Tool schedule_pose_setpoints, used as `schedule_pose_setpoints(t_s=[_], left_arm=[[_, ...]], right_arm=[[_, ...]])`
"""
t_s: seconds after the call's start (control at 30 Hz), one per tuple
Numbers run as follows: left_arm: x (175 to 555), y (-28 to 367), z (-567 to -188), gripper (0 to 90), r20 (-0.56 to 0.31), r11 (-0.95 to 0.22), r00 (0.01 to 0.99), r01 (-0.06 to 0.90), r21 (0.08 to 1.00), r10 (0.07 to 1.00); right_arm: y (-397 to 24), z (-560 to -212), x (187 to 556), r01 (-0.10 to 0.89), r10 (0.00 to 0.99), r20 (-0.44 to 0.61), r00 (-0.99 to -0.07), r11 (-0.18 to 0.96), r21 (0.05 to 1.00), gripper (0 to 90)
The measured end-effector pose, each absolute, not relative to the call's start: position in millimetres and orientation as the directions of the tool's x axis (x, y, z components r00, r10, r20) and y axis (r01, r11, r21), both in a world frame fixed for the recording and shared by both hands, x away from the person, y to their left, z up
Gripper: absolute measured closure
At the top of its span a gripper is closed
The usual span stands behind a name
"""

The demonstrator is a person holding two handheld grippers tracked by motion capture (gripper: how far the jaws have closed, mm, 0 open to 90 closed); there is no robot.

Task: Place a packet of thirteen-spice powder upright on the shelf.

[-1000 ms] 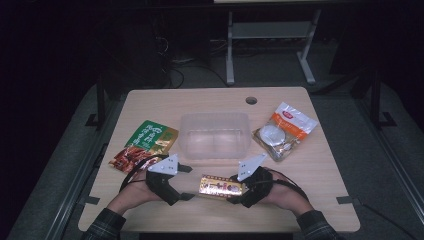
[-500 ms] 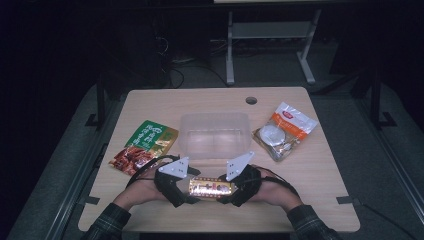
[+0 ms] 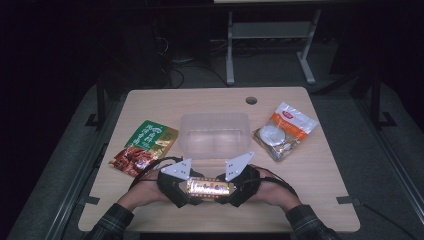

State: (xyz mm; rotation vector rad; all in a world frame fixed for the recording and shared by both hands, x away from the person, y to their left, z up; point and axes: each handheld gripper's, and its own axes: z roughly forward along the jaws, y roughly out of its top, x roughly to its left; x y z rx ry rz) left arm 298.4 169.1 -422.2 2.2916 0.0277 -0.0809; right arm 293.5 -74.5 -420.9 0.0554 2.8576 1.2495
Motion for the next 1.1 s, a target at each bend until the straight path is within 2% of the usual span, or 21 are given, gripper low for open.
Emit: schedule_pose_setpoints(t_s=[0.13,0.47,0.57,0.7,0.77,0.83,1.1], left_arm=[[298.4,170.6,-424.0,30.3,-0.07,-0.648,0.997,0.043,0.76,-0.017],[296.9,168.7,-426.1,31.4,-0.072,-0.658,0.997,0.044,0.752,-0.015],[293.6,167.1,-427.1,31.5,-0.053,-0.675,0.999,0.043,0.736,0.006],[293.0,172.9,-428.6,31.5,-0.066,-0.663,0.997,0.071,0.745,0.032],[293.1,176.6,-429.5,31.5,-0.081,-0.66,0.996,0.092,0.746,0.048],[292.8,179.5,-430.8,31.5,-0.088,-0.654,0.994,0.105,0.749,0.059],[292.1,184.3,-432.7,31.5,-0.083,-0.662,0.994,0.111,0.741,0.073]], right_arm=[[-74.3,-421.5,293.4,0.02,0.036,-0.007,-0.999,0.679,0.734,31.9],[-74.7,-424.2,295.0,0.034,0.027,0.021,-0.999,0.685,0.728,31.0],[-74.8,-426.3,295.1,0.052,0.04,0.034,-0.999,0.7,0.712,25.1],[-80.3,-427.3,293.3,0.088,0.102,0.022,-0.995,0.701,0.707,18.3],[-81.6,-427.5,292.4,0.093,0.113,0.017,-0.993,0.703,0.705,18.1],[-88.3,-428.2,286.2,0.151,0.167,0.05,-0.985,0.673,0.725,19.4],[-104.5,-430.2,283.3,0.199,0.243,0.046,-0.969,0.656,0.728,16.9]])
